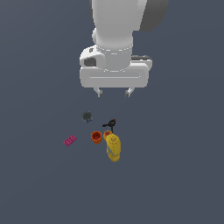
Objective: Pick up a designated object from a clutter of objects.
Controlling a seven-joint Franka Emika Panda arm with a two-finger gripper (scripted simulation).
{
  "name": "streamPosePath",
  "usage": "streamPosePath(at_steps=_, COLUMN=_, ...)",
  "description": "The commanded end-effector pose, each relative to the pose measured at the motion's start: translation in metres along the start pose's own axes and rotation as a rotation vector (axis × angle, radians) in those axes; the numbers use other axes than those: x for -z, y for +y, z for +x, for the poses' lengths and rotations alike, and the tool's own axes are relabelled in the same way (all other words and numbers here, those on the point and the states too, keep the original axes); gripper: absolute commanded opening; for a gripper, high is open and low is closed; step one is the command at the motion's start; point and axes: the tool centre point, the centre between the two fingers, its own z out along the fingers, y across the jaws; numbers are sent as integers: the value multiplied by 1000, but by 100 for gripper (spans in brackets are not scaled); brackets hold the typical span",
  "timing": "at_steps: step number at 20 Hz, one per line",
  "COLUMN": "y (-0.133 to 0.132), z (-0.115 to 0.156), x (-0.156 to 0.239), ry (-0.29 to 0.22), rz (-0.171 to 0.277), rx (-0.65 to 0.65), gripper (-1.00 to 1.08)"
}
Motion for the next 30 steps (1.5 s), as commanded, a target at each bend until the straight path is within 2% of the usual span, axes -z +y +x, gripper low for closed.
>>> streamPosePath(at_steps=1, y=0, z=0, x=0, ry=0, rz=0, rx=0, gripper=100)
streamPosePath(at_steps=10, y=14, z=4, x=11, ry=25, rz=-25, rx=2, gripper=100)
streamPosePath(at_steps=17, y=16, z=6, x=5, ry=24, rz=-24, rx=3, gripper=100)
streamPosePath(at_steps=24, y=26, z=16, x=-30, ry=18, rz=-17, rx=5, gripper=100)
streamPosePath(at_steps=30, y=42, z=26, x=-87, ry=8, rz=-9, rx=7, gripper=100)
